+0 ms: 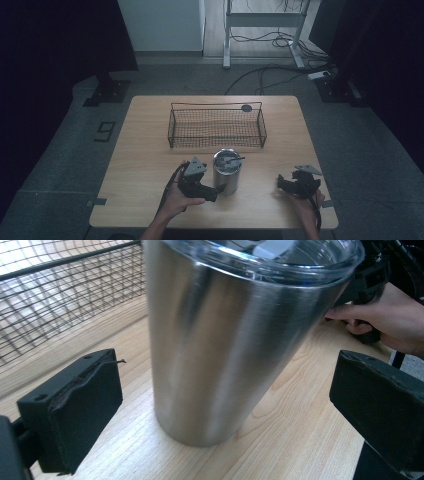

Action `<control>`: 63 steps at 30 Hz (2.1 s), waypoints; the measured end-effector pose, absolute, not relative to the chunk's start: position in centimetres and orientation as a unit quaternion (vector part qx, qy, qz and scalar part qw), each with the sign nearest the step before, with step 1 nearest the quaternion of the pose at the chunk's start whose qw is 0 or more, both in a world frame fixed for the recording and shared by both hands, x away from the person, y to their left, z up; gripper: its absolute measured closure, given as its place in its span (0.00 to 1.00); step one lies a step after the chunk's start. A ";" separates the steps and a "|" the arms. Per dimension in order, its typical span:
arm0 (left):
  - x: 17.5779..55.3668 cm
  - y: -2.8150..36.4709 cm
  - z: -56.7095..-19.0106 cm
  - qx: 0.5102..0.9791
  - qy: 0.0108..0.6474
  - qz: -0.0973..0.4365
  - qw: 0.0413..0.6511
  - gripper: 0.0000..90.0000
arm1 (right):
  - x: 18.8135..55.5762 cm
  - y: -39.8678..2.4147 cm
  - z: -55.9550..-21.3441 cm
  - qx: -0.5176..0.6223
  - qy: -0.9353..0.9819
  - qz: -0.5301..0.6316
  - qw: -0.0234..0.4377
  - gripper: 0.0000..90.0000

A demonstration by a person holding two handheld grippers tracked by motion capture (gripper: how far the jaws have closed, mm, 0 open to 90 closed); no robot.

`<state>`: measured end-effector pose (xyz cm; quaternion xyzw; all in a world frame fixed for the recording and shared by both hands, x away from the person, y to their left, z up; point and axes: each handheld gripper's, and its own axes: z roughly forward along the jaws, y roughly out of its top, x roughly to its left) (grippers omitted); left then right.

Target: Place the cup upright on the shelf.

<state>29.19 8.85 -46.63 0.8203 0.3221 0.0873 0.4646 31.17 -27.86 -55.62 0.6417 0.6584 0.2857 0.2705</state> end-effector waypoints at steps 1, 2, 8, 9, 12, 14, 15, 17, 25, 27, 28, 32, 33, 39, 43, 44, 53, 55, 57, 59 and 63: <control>29.3 8.5 -46.7 0.821 0.322 0.089 0.463 0.01 | 31.2 -27.9 -55.6 0.642 0.658 0.285 0.271 0.05; 29.3 8.5 -46.7 0.821 0.322 0.089 0.463 0.01 | 31.2 -27.9 -55.6 0.642 0.658 0.285 0.271 0.05; 29.8 7.6 -46.8 0.820 0.323 0.093 0.463 0.01 | 31.2 -27.9 -55.6 0.642 0.658 0.286 0.271 0.05; 29.9 7.3 -46.8 0.820 0.325 0.094 0.462 0.01 | 31.2 -27.9 -55.6 0.642 0.658 0.286 0.271 0.05; 30.2 6.8 -46.8 0.819 0.329 0.098 0.460 0.02 | 31.2 -27.9 -55.6 0.642 0.658 0.286 0.271 0.05; 30.4 6.5 -46.9 0.819 0.330 0.101 0.458 0.01 | 31.2 -27.9 -55.6 0.642 0.658 0.286 0.270 0.05; 30.5 6.4 -46.9 0.820 0.330 0.101 0.457 0.02 | 31.2 -27.9 -55.6 0.642 0.658 0.285 0.271 0.05; 30.9 5.9 -47.0 0.822 0.330 0.102 0.452 0.01 | 31.2 -27.9 -55.6 0.642 0.658 0.285 0.271 0.05; 31.7 4.4 -47.5 0.827 0.333 0.111 0.440 0.00 | 31.2 -27.9 -55.6 0.642 0.658 0.286 0.270 0.05; 31.8 4.1 -47.5 0.827 0.333 0.116 0.438 0.00 | 31.2 -27.9 -55.6 0.642 0.658 0.286 0.270 0.05; 31.8 4.0 -47.6 0.827 0.333 0.119 0.438 0.00 | 31.2 -27.9 -55.6 0.642 0.658 0.286 0.270 0.05; 31.8 4.0 -47.7 0.826 0.328 0.125 0.441 0.01 | 31.2 -27.9 -55.6 0.642 0.658 0.285 0.271 0.05; 31.8 4.0 -47.8 0.826 0.324 0.126 0.443 0.02 | 31.2 -27.9 -55.6 0.642 0.658 0.285 0.271 0.05; 31.8 4.1 -47.8 0.828 0.316 0.130 0.445 0.03 | 31.2 -27.9 -55.6 0.642 0.658 0.286 0.271 0.05; 31.8 4.2 -47.8 0.828 0.311 0.134 0.447 0.03 | 31.2 -27.9 -55.6 0.642 0.658 0.285 0.271 0.05; 31.8 4.2 -47.9 0.828 0.309 0.135 0.448 0.04 | 31.2 -27.9 -55.6 0.642 0.658 0.286 0.271 0.05; 31.7 3.9 -47.7 0.828 0.305 0.140 0.448 0.04 | 31.2 -27.9 -55.6 0.642 0.658 0.286 0.271 0.05; 31.7 3.8 -47.5 0.828 0.303 0.140 0.450 0.04 | 31.2 -27.9 -55.6 0.644 0.657 0.285 0.271 0.04; 31.7 3.8 -47.4 0.828 0.302 0.141 0.451 0.04 | 31.2 -27.9 -55.6 0.644 0.657 0.285 0.271 0.04; 31.8 3.7 -47.1 0.828 0.299 0.140 0.453 0.04 | 31.2 -27.9 -55.6 0.644 0.656 0.285 0.271 0.04; 31.8 3.6 -46.6 0.830 0.297 0.145 0.450 0.04 | 31.2 -27.9 -55.6 0.644 0.656 0.284 0.272 0.05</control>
